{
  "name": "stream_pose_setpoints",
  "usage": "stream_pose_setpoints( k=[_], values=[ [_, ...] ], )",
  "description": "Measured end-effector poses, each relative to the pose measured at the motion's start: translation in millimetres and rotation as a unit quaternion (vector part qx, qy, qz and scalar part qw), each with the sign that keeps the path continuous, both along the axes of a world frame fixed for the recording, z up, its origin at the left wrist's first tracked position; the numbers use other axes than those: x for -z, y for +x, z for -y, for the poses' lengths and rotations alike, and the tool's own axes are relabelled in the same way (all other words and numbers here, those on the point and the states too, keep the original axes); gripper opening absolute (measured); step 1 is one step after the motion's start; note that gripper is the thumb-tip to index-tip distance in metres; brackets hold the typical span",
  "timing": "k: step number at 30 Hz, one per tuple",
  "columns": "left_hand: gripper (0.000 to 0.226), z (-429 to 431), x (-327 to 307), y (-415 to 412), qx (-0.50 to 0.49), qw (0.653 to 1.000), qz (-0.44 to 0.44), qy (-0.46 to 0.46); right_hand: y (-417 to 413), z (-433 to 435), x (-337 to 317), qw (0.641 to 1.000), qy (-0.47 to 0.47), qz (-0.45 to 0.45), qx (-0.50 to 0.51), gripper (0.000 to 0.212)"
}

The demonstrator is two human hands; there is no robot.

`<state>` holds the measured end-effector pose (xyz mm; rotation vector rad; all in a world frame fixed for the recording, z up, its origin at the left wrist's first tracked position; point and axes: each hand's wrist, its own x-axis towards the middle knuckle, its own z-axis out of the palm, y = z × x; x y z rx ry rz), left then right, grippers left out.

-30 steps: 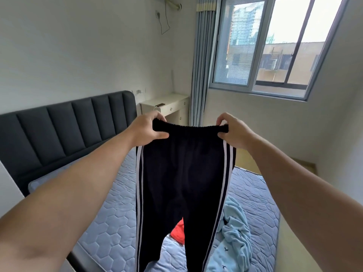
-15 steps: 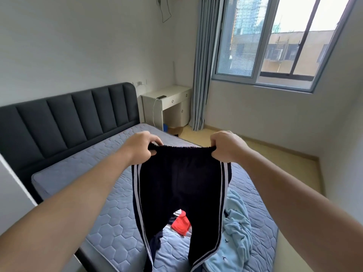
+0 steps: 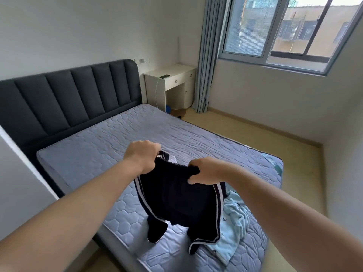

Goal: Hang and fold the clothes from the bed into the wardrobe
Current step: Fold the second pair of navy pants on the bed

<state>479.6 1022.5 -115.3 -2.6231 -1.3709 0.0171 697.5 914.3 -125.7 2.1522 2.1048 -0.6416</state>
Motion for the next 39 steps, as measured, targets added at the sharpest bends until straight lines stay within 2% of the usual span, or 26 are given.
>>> stream_pose_setpoints(
  k=[3, 8, 9, 10, 13, 14, 19, 22, 25, 28, 32, 36, 39],
  values=[
    [0.029, 5, 5, 0, -0.030, 0.999, 0.020, 0.008, -7, -1, 5, 0.999, 0.005, 0.034, -0.033, 0.042],
    [0.039, 14, 11, 10, -0.014, 0.999, -0.039, 0.026, -19, -2, 2, 0.990, -0.017, 0.113, -0.086, 0.024],
    [0.038, 16, 12, 11, -0.005, 0.999, -0.043, 0.026, -22, -1, 3, 0.990, -0.023, 0.111, -0.082, 0.019],
    [0.038, 18, 12, 12, 0.000, 0.999, -0.041, 0.023, -24, 0, 4, 0.992, -0.028, 0.099, -0.072, 0.022],
    [0.038, 21, 12, 11, 0.023, 1.000, -0.015, 0.010, -29, 4, 6, 0.998, -0.026, 0.046, -0.035, 0.061],
    [0.039, 22, 11, 11, 0.033, 0.999, -0.006, 0.005, -30, 5, 9, 0.998, -0.019, 0.042, -0.031, 0.066],
    [0.033, 28, 10, 9, 0.060, 0.996, 0.042, -0.042, -30, 6, 15, 0.998, 0.028, 0.054, -0.004, 0.052],
    [0.031, 28, 9, 4, 0.060, 0.993, 0.067, -0.078, -25, 12, 17, 1.000, 0.010, 0.011, 0.001, 0.043],
    [0.029, 28, 9, 0, 0.054, 0.990, 0.086, -0.102, -24, 16, 21, 0.998, 0.005, -0.051, 0.029, 0.021],
    [0.029, 30, 10, 1, 0.051, 0.987, 0.098, -0.118, -27, 18, 24, 0.997, 0.036, -0.060, 0.021, 0.040],
    [0.029, 32, 11, 2, 0.044, 0.983, 0.102, -0.145, -22, 16, 25, 0.997, 0.054, -0.046, -0.005, 0.026],
    [0.026, 34, 13, 3, 0.050, 0.977, 0.106, -0.178, -11, 17, 20, 0.999, 0.045, -0.016, -0.027, 0.030],
    [0.023, 31, 14, 3, 0.055, 0.963, 0.151, -0.214, -6, 17, 22, 0.998, 0.058, 0.010, -0.011, 0.034]
  ],
)
